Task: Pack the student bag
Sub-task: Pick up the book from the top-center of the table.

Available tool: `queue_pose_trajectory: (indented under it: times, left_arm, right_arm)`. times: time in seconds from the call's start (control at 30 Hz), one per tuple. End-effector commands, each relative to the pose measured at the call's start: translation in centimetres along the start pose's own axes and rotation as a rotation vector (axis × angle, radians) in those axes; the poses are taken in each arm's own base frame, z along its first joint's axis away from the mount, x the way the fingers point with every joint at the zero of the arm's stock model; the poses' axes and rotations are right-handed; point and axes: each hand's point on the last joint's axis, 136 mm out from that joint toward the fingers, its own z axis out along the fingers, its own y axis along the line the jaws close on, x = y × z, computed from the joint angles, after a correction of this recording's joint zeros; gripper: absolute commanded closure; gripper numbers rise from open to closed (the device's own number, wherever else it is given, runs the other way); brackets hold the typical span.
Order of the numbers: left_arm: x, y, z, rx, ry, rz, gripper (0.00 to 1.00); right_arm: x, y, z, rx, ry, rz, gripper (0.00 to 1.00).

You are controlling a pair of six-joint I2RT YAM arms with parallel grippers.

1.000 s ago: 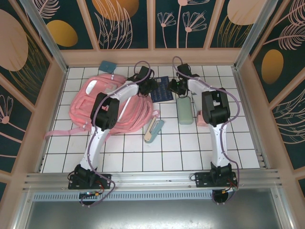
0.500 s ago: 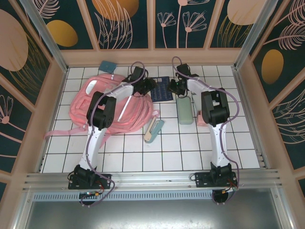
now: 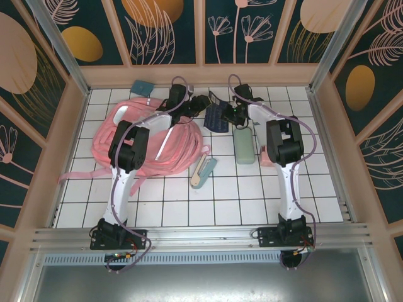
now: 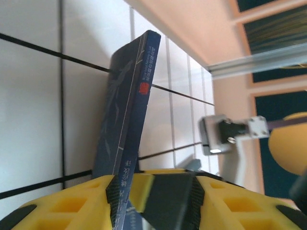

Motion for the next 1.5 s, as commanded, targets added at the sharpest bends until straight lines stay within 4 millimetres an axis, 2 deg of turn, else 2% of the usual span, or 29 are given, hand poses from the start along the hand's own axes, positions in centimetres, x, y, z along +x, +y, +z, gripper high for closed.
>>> queue_pose_trajectory:
  times: [0.0, 0.1, 0.17, 0.27, 0.43, 0.53, 0.63, 0.67, 0.8, 0.83, 1.03, 1.13, 1.2, 1.3, 1.47]
  left_arm:
    - [5.1, -1.5, 1.2, 0.046, 0.177, 0.004, 0.54]
    - [5.9, -1.6, 1.6, 0.102, 0.214, -0.035, 0.57]
    - [5.7, -1.2, 1.5, 0.082, 0.190, -0.041, 0.57]
    - [4.7, 0.2, 1.2, -0.045, 0.147, 0.018, 0.51]
    - [4.5, 3.3, 0.7, -0.218, 0.146, 0.114, 0.52]
    - [4.9, 4.2, 0.7, -0.247, 0.162, 0.135, 0.58]
    - [4.7, 4.0, 0.5, -0.252, 0.152, 0.135, 0.69]
    - [4.5, 3.6, 0.4, -0.248, 0.143, 0.138, 0.73]
    - [3.3, 1.2, -0.4, -0.214, 0.106, 0.153, 0.98]
    - [3.1, 0.4, -0.6, -0.199, 0.098, 0.158, 1.00]
    - [1.9, -6.4, -3.5, -0.034, 0.074, 0.202, 1.00]
    - [1.8, -9.0, -5.3, 0.054, 0.079, 0.202, 1.00]
    - [2.0, -10.7, -6.5, 0.125, 0.087, 0.192, 1.00]
    - [2.3, -12.2, -7.8, 0.183, 0.100, 0.189, 1.00]
    - [3.0, -13.1, -9.0, 0.224, 0.104, 0.165, 1.00]
  right_arm:
    - [2.2, 2.5, 0.8, -0.097, 0.084, -0.004, 0.69]
    - [1.9, 2.4, 0.7, -0.099, 0.079, -0.002, 0.69]
    - [1.9, 2.4, 0.6, -0.100, 0.079, 0.001, 0.69]
    - [1.7, 2.5, 0.4, -0.103, 0.075, 0.003, 0.69]
    - [1.5, 2.4, 0.4, -0.106, 0.073, 0.007, 0.68]
    - [1.6, 2.4, 0.4, -0.110, 0.075, 0.010, 0.68]
    - [1.6, 2.4, 0.5, -0.108, 0.076, 0.011, 0.68]
    - [1.5, 2.3, 0.5, -0.108, 0.075, 0.012, 0.68]
    - [0.2, 2.3, -0.8, -0.105, 0.037, 0.016, 0.65]
    - [-0.2, 2.2, -1.3, -0.112, 0.029, 0.024, 0.63]
    - [-3.2, 2.9, -7.2, -0.312, -0.061, 0.111, 0.49]
    - [-3.5, 3.6, -10.3, -0.468, -0.085, 0.145, 0.44]
    - [-3.5, 4.8, -12.5, -0.603, -0.093, 0.142, 0.41]
    - [-2.6, 6.3, -15.2, -0.753, -0.094, 0.119, 0.36]
    - [-1.1, 8.3, -18.5, -0.913, -0.098, 0.067, 0.28]
